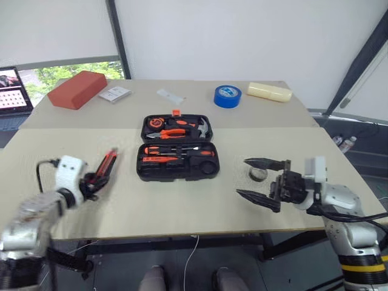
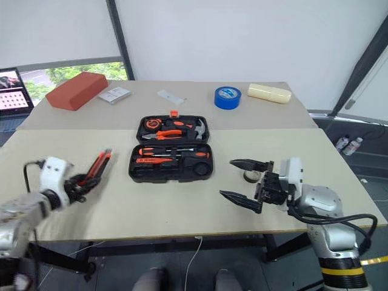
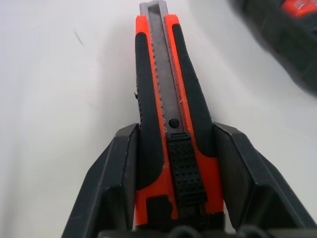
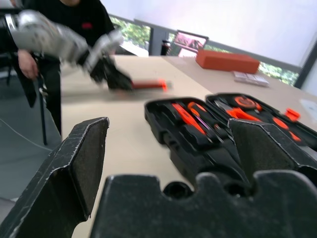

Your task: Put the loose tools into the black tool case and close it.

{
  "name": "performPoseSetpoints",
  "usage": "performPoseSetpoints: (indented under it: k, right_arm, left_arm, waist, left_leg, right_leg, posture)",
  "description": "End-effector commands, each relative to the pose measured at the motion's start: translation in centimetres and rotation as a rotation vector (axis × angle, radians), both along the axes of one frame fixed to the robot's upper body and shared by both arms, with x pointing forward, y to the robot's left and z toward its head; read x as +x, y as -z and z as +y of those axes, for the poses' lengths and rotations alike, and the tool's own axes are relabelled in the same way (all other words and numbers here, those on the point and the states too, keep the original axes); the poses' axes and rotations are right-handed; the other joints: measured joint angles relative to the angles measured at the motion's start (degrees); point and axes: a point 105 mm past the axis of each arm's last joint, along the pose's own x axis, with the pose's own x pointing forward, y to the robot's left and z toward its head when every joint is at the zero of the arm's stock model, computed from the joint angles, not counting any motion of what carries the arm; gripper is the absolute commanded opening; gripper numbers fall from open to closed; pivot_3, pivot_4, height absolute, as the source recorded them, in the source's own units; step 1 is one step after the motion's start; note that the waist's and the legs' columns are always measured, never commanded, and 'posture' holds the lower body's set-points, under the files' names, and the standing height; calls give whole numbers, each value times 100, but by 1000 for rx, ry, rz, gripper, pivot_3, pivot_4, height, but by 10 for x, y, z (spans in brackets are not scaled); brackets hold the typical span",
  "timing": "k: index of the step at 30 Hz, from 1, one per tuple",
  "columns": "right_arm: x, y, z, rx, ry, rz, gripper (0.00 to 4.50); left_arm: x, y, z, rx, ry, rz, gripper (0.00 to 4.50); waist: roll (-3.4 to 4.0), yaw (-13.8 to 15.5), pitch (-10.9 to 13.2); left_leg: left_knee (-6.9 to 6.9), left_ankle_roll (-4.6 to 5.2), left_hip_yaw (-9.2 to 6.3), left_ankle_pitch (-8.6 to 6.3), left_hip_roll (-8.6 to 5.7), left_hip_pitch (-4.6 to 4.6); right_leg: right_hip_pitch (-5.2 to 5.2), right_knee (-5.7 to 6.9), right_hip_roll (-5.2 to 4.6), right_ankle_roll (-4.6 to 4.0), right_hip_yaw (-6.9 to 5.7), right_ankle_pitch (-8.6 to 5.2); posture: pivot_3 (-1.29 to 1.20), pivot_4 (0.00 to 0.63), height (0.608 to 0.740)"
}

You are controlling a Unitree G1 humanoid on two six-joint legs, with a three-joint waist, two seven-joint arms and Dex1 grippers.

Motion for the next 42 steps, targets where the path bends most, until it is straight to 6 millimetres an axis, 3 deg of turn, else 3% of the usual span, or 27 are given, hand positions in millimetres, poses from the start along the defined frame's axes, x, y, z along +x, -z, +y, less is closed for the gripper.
performPoseSetpoints:
  k: [1,6,9,15,21,27,29,34,41,42]
  right_arm:
    - [0,-12,-7,-9,5,-57,4500]
    - [2,-12,-11,-25,13,-61,4500]
    - [1,-12,-12,-29,17,-62,4500]
    - [-4,-8,-13,-29,37,-55,4500]
    - [-6,-7,-13,-27,49,-48,4500]
    - [-5,-7,-14,-27,56,-50,4500]
    - [-4,-7,-14,-26,59,-51,4500]
    - [-1,-5,-13,-25,58,-50,4500]
    - [6,-3,-14,-23,60,-48,4500]
    - [7,-3,-15,-19,64,-46,4500]
  left_arm:
    - [9,-41,-59,111,459,-156,1764]
    - [25,-28,-106,330,798,-104,1764]
    - [43,-13,-116,517,845,-69,1764]
    - [61,1,-141,617,925,-64,1764]
    - [67,4,-155,645,989,-64,1764]
    - [67,11,-145,694,1007,-14,1764]
    - [66,12,-142,688,1010,5,2791]
    - [63,-1,-142,609,1034,-71,4463]
    - [64,-44,-147,181,1006,-191,4463]
    - [66,-43,-146,139,978,-195,4215]
  waist:
    - [3,116,1]
    - [6,155,-1]
    - [6,136,-1]
    - [5,74,0]
    - [5,72,0]
    - [5,65,0]
    - [5,65,0]
    - [6,27,-1]
    - [4,44,1]
    - [5,52,0]
  left_leg:
    - [2,-5,4,-2,-1,1]
    - [29,-4,27,-1,-10,-21]
    - [35,58,9,37,-7,-56]
    - [27,61,-4,37,-6,-59]
    - [42,61,-3,37,-9,-63]
    - [44,61,-5,37,-9,-62]
    - [45,61,-5,37,-9,-62]
    - [42,61,-4,37,-8,-60]
    - [49,62,-5,38,-8,-62]
    - [50,62,-6,38,-8,-62]
  right_leg:
    - [-3,-17,-2,5,-4,-2]
    - [32,-35,-16,34,7,11]
    - [2,-21,5,82,12,36]
    - [-2,-11,12,87,11,26]
    - [1,-11,7,97,13,27]
    - [0,-3,8,99,14,27]
    - [1,-3,7,99,14,27]
    - [0,-3,8,97,14,27]
    - [0,2,8,97,13,27]
    - [1,3,8,97,13,27]
  posture:
    - [0,150,740]
    - [0,150,740]
    - [0,150,740]
    - [0,150,740]
    - [0,150,740]
    - [0,150,740]
    - [0,150,740]
    - [0,150,740]
    - [0,150,740]
    - [0,150,740]
